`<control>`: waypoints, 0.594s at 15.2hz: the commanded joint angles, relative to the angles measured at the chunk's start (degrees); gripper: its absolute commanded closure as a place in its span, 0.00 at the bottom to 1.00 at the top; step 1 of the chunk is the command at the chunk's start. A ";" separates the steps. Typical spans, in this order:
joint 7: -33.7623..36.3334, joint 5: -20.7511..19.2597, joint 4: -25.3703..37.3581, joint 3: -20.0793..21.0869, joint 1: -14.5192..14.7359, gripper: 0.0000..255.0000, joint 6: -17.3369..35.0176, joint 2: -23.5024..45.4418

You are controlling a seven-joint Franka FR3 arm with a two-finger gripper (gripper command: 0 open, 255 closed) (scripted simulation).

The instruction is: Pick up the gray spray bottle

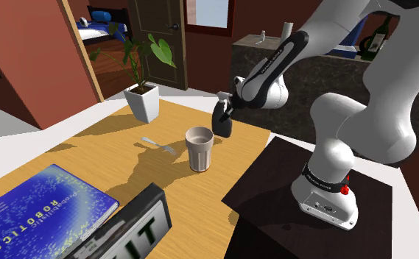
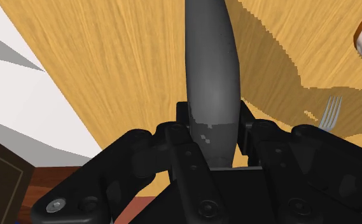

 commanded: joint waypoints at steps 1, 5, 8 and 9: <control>0.36 0.18 0.01 8.68 -8.63 1.00 -2.38 -0.34; 2.24 -0.78 0.06 23.41 -23.37 1.00 -7.02 -2.05; 4.42 -2.69 0.27 31.14 -31.41 1.00 -10.46 -4.00; 5.17 -3.39 0.37 33.14 -33.53 1.00 -11.60 -4.73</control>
